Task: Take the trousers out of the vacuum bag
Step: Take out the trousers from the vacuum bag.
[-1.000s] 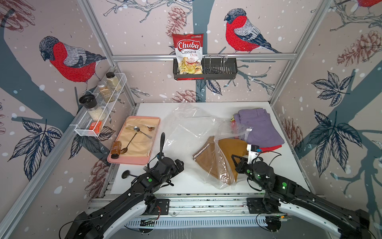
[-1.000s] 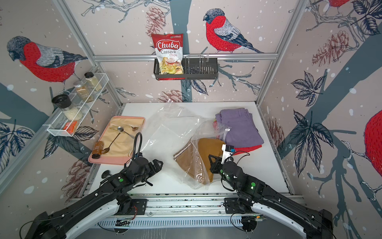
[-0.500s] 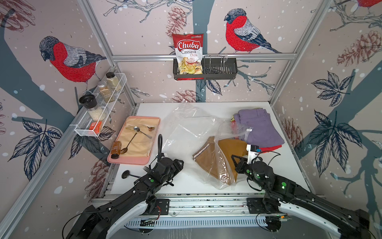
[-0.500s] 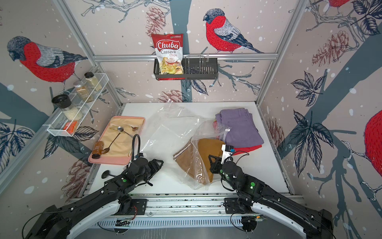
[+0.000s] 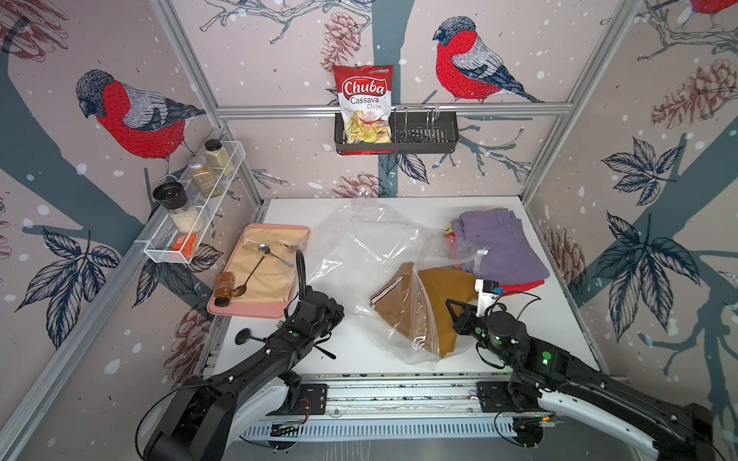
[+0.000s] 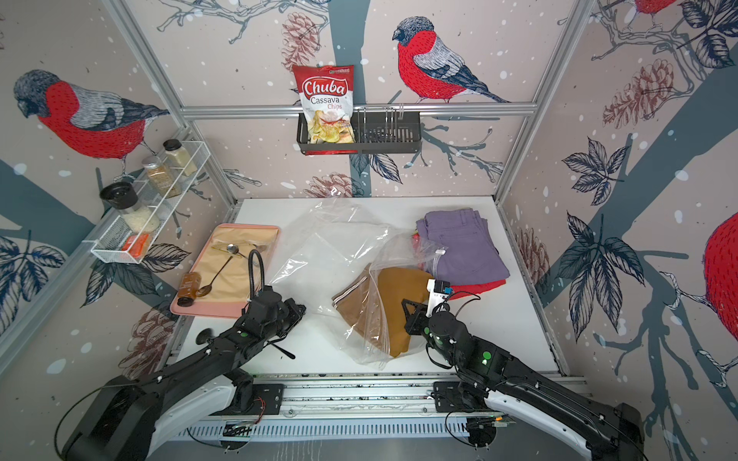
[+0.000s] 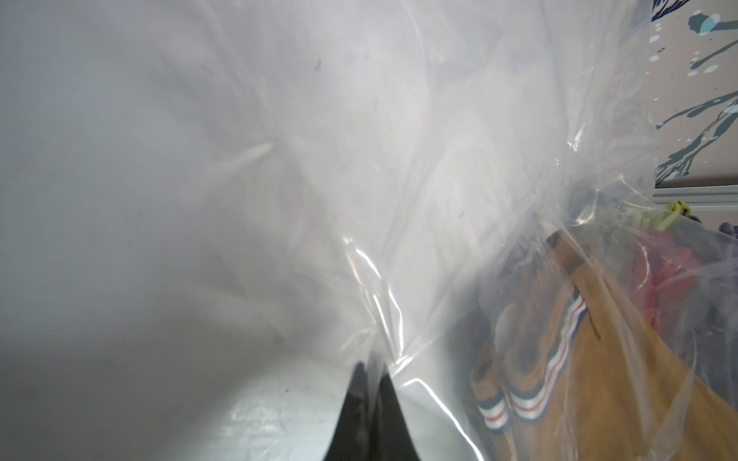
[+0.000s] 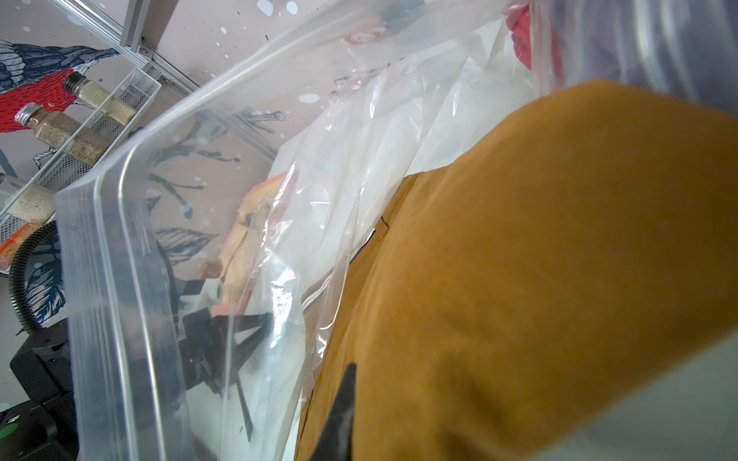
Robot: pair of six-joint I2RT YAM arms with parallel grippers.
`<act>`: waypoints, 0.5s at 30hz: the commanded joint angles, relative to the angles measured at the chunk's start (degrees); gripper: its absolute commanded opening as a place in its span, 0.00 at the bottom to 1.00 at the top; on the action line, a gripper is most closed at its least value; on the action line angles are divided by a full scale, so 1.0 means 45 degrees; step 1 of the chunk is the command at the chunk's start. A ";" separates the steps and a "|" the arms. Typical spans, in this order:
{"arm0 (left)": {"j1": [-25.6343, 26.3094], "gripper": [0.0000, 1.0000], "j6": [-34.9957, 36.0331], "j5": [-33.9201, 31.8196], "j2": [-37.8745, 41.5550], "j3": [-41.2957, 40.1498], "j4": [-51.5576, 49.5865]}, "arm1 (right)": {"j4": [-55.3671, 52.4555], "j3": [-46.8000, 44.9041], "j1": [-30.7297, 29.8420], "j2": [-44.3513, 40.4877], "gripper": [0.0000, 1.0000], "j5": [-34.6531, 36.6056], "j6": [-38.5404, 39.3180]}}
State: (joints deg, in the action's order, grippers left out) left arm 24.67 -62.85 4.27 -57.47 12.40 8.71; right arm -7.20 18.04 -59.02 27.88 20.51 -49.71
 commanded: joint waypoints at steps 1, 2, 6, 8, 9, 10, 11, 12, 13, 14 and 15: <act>-0.0292 0.00 0.0798 0.0004 -0.0429 0.0423 0.0996 | 0.1381 -0.0040 0.0002 0.0069 0.00 -0.0086 0.0022; -0.0423 0.00 0.0923 0.0094 -0.0577 0.0544 0.1041 | 0.1400 -0.0054 0.0026 0.0091 0.00 -0.0067 0.0012; -0.0984 0.00 0.1664 0.0534 -0.1203 0.1331 0.0921 | 0.1927 -0.0043 0.0220 0.0327 0.00 -0.0525 0.0007; -0.1122 0.00 0.2223 0.0595 -0.1427 0.2000 0.0436 | 0.1779 0.0293 0.0380 0.0638 0.00 -0.0802 0.0189; -0.1155 0.00 0.2588 0.0366 -0.1530 0.2393 0.0063 | 0.1613 0.0470 0.0449 0.0787 0.00 -0.0808 0.0259; -0.1230 0.00 0.2944 0.0176 -0.1645 0.2710 -0.0166 | 0.1545 0.0591 0.0490 0.0908 0.00 -0.0843 0.0350; -0.1339 0.00 0.3160 0.0126 -0.1767 0.2900 -0.0272 | 0.1578 0.0634 0.0545 0.0993 0.00 -0.0934 0.0409; -0.1514 0.00 0.3294 0.0246 -0.1931 0.3027 -0.0278 | 0.1615 0.0638 0.0591 0.1057 0.00 -0.1012 0.0422; -0.1708 0.00 0.3358 0.0479 -0.2125 0.3058 -0.0070 | 0.1675 0.0639 0.0625 0.1113 0.00 -0.1075 0.0403; -0.1841 0.00 0.3379 0.0642 -0.2295 0.3064 0.0080 | 0.1697 0.0639 0.0641 0.1146 0.00 -0.1101 0.0356; -0.1963 0.00 0.3417 0.0764 -0.2517 0.3100 0.0243 | 0.1733 0.0639 0.0617 0.1124 0.00 -0.1121 0.0261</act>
State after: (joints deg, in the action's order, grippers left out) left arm 16.95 -50.57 6.26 -67.35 25.74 8.51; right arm -4.38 20.23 -56.25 32.95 16.47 -49.34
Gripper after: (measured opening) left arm 0.052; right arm 0.131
